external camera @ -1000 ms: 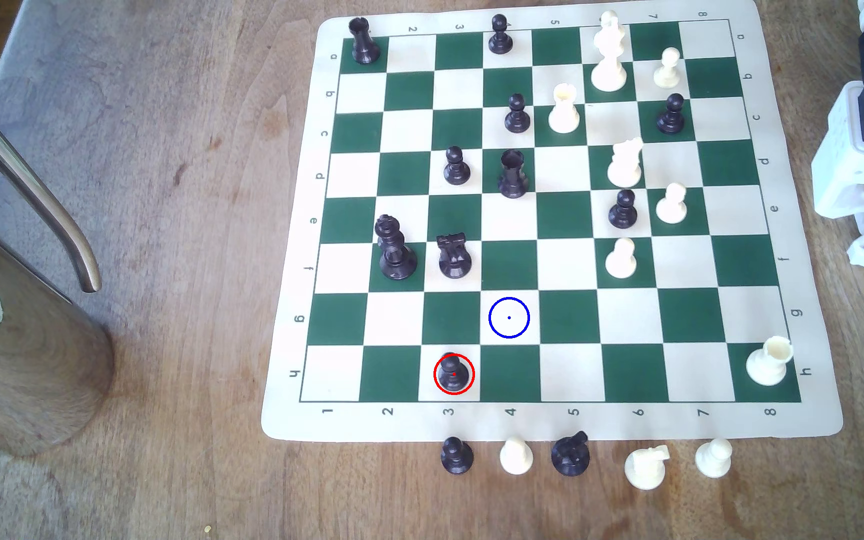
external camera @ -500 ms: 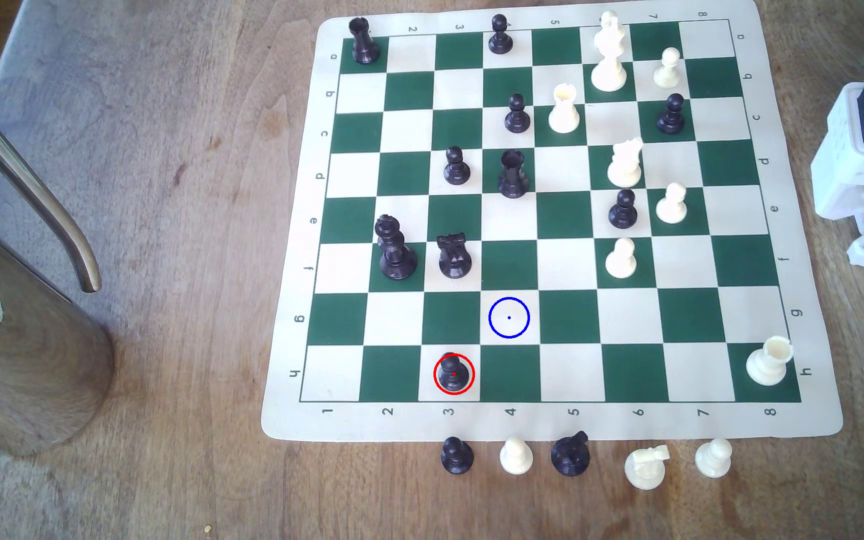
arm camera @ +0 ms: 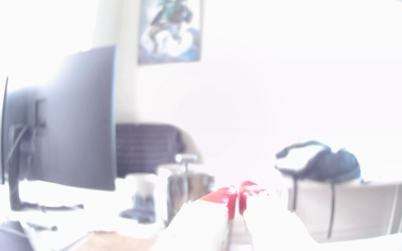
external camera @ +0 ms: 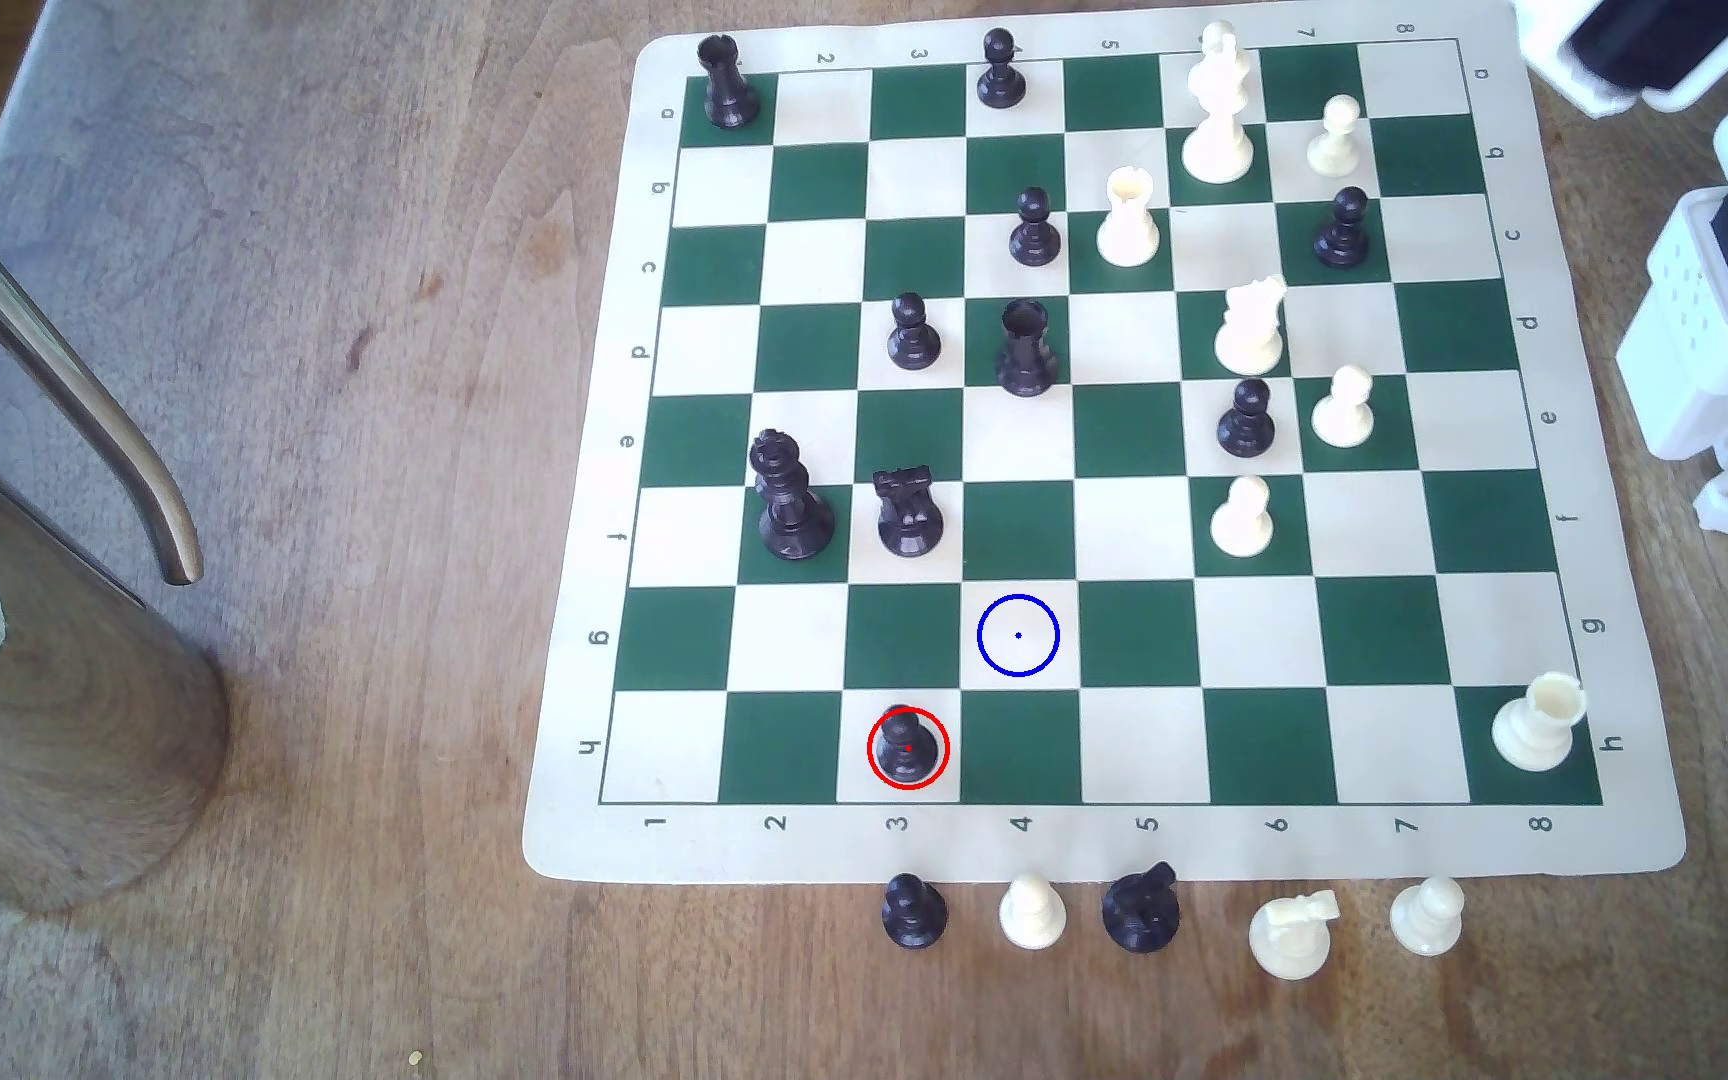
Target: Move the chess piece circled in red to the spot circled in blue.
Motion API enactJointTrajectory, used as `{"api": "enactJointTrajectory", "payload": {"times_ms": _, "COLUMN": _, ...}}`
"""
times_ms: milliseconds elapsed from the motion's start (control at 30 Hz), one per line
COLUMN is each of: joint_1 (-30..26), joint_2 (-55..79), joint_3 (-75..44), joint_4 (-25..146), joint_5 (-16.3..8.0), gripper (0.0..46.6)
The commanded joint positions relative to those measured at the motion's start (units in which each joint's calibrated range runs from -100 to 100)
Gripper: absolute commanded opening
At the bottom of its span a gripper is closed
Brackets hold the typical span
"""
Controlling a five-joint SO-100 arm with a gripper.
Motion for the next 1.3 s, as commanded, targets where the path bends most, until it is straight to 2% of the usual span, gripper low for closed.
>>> {"api": "enactJointTrajectory", "payload": {"times_ms": 0, "joint_1": -5.3, "joint_2": 8.1, "joint_3": -17.6, "joint_4": 23.0, "joint_5": 0.9, "gripper": 0.1}}
{"api": "enactJointTrajectory", "payload": {"times_ms": 133, "joint_1": -8.1, "joint_2": 14.6, "joint_3": -26.7, "joint_4": 38.2, "joint_5": 0.3, "gripper": 0.1}}
{"api": "enactJointTrajectory", "payload": {"times_ms": 167, "joint_1": -8.5, "joint_2": 18.7, "joint_3": -32.0, "joint_4": 46.1, "joint_5": -0.7, "gripper": 0.1}}
{"api": "enactJointTrajectory", "payload": {"times_ms": 267, "joint_1": -8.5, "joint_2": 23.1, "joint_3": -38.2, "joint_4": 55.1, "joint_5": -2.0, "gripper": 0.1}}
{"api": "enactJointTrajectory", "payload": {"times_ms": 367, "joint_1": -10.1, "joint_2": 28.8, "joint_3": -46.1, "joint_4": 66.1, "joint_5": -4.3, "gripper": 0.2}}
{"api": "enactJointTrajectory", "payload": {"times_ms": 433, "joint_1": -10.4, "joint_2": 36.8, "joint_3": -53.0, "joint_4": 78.6, "joint_5": -4.2, "gripper": 1.7}}
{"api": "enactJointTrajectory", "payload": {"times_ms": 533, "joint_1": -11.3, "joint_2": 37.2, "joint_3": -51.9, "joint_4": 81.2, "joint_5": -4.2, "gripper": 1.0}}
{"api": "enactJointTrajectory", "payload": {"times_ms": 733, "joint_1": -16.0, "joint_2": 41.2, "joint_3": -54.9, "joint_4": 84.9, "joint_5": -5.9, "gripper": 1.0}}
{"api": "enactJointTrajectory", "payload": {"times_ms": 1267, "joint_1": -19.0, "joint_2": 47.9, "joint_3": -54.0, "joint_4": 66.3, "joint_5": -10.0, "gripper": 0.4}}
